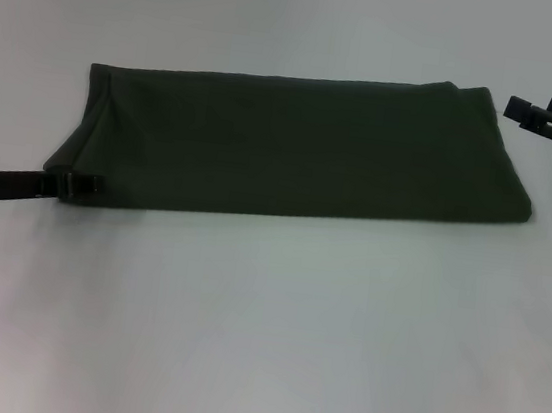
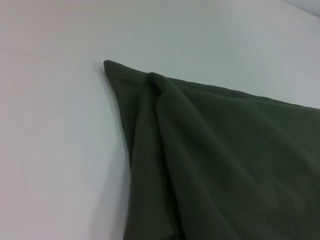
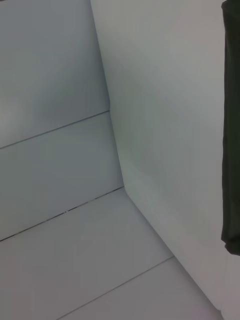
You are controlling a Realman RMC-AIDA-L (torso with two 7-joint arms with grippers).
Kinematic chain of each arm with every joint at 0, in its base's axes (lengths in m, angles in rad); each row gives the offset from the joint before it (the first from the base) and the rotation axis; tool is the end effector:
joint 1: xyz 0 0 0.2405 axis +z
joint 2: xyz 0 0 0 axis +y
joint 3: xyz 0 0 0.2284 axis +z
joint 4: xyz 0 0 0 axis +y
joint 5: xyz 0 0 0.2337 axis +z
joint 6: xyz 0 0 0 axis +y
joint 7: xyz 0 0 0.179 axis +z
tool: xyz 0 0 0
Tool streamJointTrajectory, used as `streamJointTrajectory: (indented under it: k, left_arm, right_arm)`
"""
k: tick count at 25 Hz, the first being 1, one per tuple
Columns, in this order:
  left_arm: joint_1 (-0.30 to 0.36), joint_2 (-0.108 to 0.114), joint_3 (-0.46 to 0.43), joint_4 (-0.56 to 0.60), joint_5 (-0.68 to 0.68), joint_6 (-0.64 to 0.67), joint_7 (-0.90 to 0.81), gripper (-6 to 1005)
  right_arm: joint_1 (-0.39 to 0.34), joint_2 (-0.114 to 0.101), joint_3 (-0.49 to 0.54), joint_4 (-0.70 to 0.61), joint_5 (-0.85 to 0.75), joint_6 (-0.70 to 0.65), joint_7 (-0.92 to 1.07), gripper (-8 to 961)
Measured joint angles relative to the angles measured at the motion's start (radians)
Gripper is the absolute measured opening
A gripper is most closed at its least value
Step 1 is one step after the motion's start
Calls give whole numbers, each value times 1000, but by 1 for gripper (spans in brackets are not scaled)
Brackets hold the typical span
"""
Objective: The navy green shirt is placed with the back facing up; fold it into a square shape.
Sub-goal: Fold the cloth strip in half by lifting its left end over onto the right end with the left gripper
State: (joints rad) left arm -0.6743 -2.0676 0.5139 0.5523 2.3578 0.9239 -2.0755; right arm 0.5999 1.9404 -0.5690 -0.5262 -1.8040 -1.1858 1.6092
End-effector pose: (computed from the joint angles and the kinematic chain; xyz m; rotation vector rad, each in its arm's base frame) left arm -0.3213 0.4278 -0.0046 -1.9924 -1.4448 -0.3629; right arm 0.2819 0.4346 0.0686 -2.1304 0.9859 0.7848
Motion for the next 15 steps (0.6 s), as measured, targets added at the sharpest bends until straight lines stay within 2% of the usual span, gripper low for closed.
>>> streamJointTrajectory:
  k: [5,15]
  left_arm:
    - [-3,1,-1,0,21,-11,-15,425]
    - [-7,8,-6,2,56,-33,-66,310]
  right_arm:
    - [1,0,0,0,0,5,0,944]
    - [3,0,-3,0,-1,9,0,945]
